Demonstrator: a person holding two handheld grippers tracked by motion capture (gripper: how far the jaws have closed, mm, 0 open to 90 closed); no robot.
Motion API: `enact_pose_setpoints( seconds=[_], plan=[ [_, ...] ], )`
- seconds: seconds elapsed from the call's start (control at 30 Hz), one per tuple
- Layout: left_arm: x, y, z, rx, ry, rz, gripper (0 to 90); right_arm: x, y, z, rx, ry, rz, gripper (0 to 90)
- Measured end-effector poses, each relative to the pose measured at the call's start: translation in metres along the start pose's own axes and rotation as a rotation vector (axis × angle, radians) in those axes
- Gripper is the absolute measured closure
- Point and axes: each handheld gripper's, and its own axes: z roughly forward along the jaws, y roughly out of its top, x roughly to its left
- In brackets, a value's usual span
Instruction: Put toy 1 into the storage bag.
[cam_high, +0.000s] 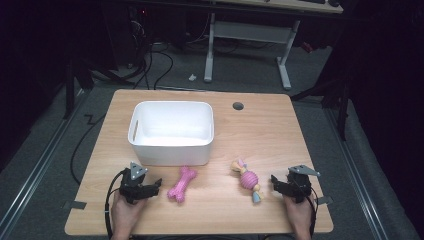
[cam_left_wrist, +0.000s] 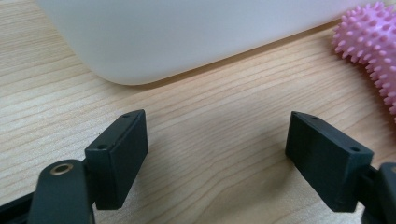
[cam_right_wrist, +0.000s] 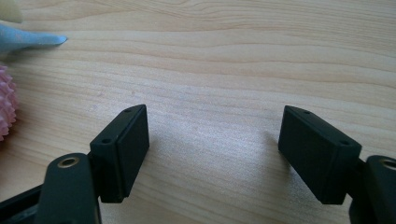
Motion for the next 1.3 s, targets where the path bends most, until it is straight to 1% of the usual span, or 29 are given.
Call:
enact_pose_setpoints(
  seconds=[0.4, 0.6, 0.7, 0.83, 0.97, 1.07, 1.1, 1.13, 1.17, 1.2, 1.23, 1.27, 1.3],
  plan=[
    [0.0, 0.0, 0.0, 0.001, -0.007, 0.005, 20.6, 0.0, 0.0, 0.0, -0.003, 0.005, -0.008, 24.9],
    [0.001, 0.0, 0.0, 0.001, -0.017, 0.015, 20.1, 0.001, 0.0, 0.0, -0.002, 0.009, -0.006, 24.9],
    [0.002, 0.0, 0.0, 0.001, -0.022, 0.012, 20.5, 0.001, 0.0, 0.0, -0.003, 0.01, -0.008, 24.9],
    [0.005, -0.001, -0.002, -0.011, -0.034, -0.01, 22.1, 0.001, 0.0, 0.0, -0.003, 0.01, -0.008, 24.9],
    [0.006, -0.001, -0.002, -0.013, -0.032, -0.013, 23.9, 0.001, 0.0, 0.0, -0.003, 0.01, -0.008, 24.9],
    [0.006, -0.001, -0.002, -0.017, -0.038, -0.012, 25.6, 0.001, 0.0, 0.0, -0.002, 0.01, -0.007, 25.0],
    [0.008, -0.001, -0.002, -0.02, -0.047, -0.019, 26.1, 0.001, 0.0, 0.001, -0.003, 0.011, -0.009, 25.1],
    [0.01, 0.0, -0.002, -0.022, -0.067, -0.036, 26.2, 0.001, 0.001, 0.001, -0.001, 0.012, -0.009, 25.1],
    [0.01, 0.0, -0.002, -0.024, -0.077, -0.042, 26.2, 0.001, 0.001, 0.001, -0.002, 0.013, -0.013, 25.2],
    [0.009, 0.0, -0.003, -0.028, -0.086, -0.041, 26.2, 0.001, 0.001, 0.001, -0.002, 0.013, -0.011, 25.2],
    [0.009, 0.0, -0.003, -0.028, -0.086, -0.041, 26.2, 0.001, 0.001, 0.001, -0.002, 0.013, -0.011, 25.2],
    [0.007, 0.0, -0.004, -0.031, -0.092, -0.033, 26.2, 0.001, 0.001, 0.001, -0.002, 0.013, -0.011, 25.2],
    [0.004, 0.0, -0.004, -0.037, -0.088, -0.025, 26.1, 0.001, 0.001, 0.001, -0.002, 0.013, -0.012, 25.2]
  ],
)
